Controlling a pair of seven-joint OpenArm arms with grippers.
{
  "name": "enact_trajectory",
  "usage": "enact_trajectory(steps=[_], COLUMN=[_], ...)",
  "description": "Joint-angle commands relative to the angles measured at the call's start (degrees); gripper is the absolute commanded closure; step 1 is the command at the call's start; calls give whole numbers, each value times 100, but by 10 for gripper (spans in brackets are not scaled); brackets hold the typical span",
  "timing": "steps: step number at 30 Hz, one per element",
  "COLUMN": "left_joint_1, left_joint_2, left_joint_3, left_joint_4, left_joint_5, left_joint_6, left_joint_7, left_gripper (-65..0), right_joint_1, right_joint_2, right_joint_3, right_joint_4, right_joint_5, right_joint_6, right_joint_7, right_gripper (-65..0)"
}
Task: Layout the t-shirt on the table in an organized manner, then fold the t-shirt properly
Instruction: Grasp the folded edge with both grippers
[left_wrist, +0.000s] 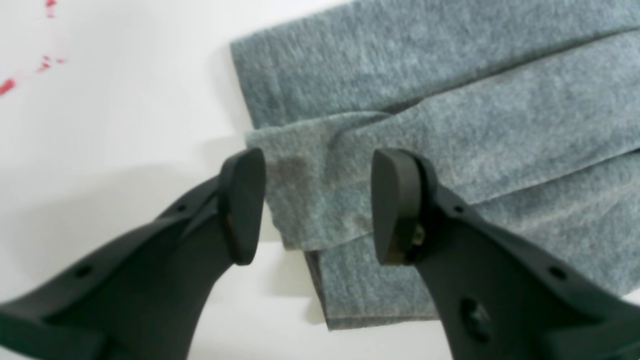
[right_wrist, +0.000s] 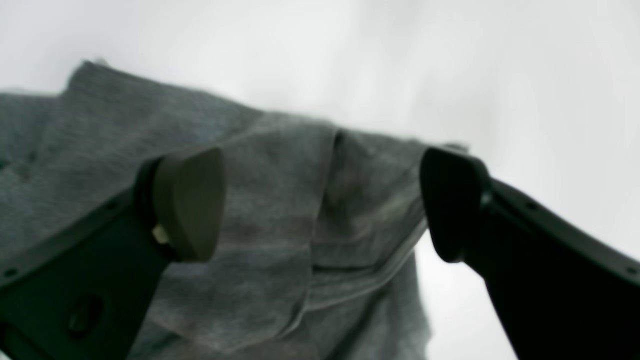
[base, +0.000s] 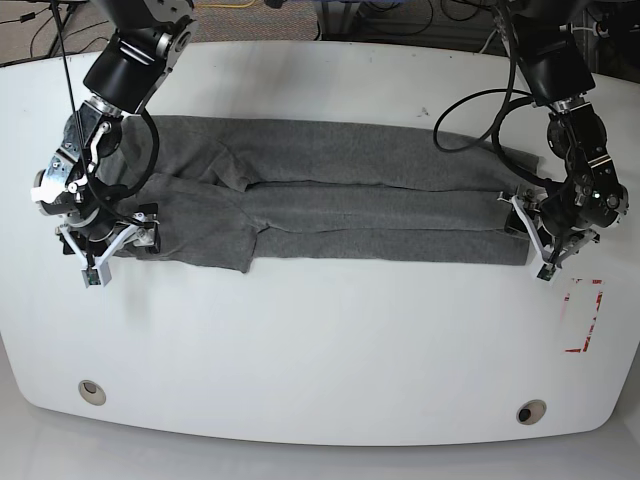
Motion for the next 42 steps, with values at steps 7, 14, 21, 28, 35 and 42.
enact_trajectory(steps=[7, 14, 21, 28, 35, 42], left_joint_1=[-114, -105, -96, -96, -96, -96], left_joint_2=[-65, -65, -65, -65, -65, -65], left_joint_3=[-17, -17, -17, -17, -17, -17], left_joint_4=[164, 164, 146, 138, 138, 129], left_joint_5=[-48, -48, -48, -48, -48, -48], left_joint_6=[-6, -6, -6, -6, -6, -6], left_joint_7=[-75, -75, -75, -75, -84, -84], left_gripper=[-319, -319, -319, -319, -319, -319], right_joint_1=[195, 195, 265, 292, 292, 283], right_joint_2=[51, 51, -11, -107, -116, -116], right_joint_3=[-2, -2, -11, -11, -371, -574], right_joint_4=[-756, -959, -959, -959, -959, -818], right_joint_5=[77, 77, 95, 86, 86, 113], right_joint_6=[19, 19, 19, 19, 19, 19], right_joint_7=[594, 673, 673, 673, 673, 638], right_gripper=[-582, -575, -412, -208, -57, 0])
